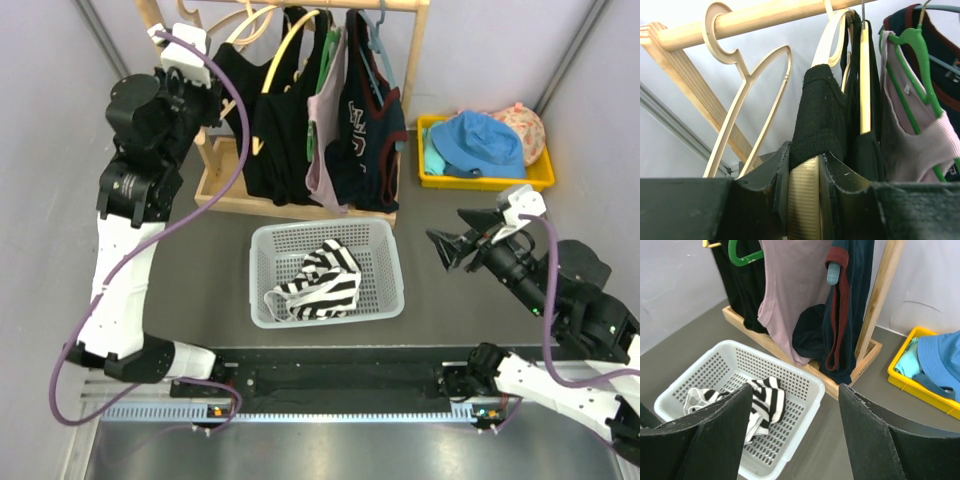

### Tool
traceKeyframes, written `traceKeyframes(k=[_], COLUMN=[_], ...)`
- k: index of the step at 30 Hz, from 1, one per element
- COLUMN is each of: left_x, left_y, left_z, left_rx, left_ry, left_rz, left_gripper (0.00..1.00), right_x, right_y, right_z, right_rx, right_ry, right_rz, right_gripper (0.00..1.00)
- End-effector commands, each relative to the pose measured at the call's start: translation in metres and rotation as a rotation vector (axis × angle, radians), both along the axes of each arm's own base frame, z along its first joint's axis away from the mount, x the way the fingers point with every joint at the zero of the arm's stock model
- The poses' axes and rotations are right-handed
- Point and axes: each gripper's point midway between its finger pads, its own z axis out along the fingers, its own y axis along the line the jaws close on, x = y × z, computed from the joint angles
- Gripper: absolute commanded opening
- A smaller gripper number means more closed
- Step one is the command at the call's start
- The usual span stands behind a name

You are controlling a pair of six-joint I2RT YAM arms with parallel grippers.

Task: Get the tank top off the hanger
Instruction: Pick up the hanger from the clothesline.

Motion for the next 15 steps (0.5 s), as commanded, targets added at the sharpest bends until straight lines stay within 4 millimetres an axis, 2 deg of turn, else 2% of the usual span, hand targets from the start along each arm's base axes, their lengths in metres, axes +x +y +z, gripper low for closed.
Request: traceKeyframes(k=[1, 3, 9, 15], left_x=[-0.029, -0.029, -0.041, -0.080], left_y=[0.003, 0.005, 0.010, 0.019], left_z=[0.038, 0.033, 0.046, 0.069], left_rx=[-0.070, -0.066, -0.038, -0.007], left_ry=[-0.129, -0.119, -0.159, -0.232], left_rz=[-0.034, -0.024, -0.020, -0.041], left_gripper=[0.00, 0.00, 0.00, 0.00], right_x=[0.012, 0.013, 0.016, 0.018], right_y=[-0.002, 0.003, 0.010, 0.015], right_z=[0.026, 0.028, 0.025, 0.024], right_rx=[0.051, 0.055, 0.049, 0.057], right_ry=[-0.030, -0.035, -0.020, -0.008], right_rz=[-0.064, -0.050, -0.038, -0.034], right_gripper=[0.69, 0.69, 0.70, 0.70])
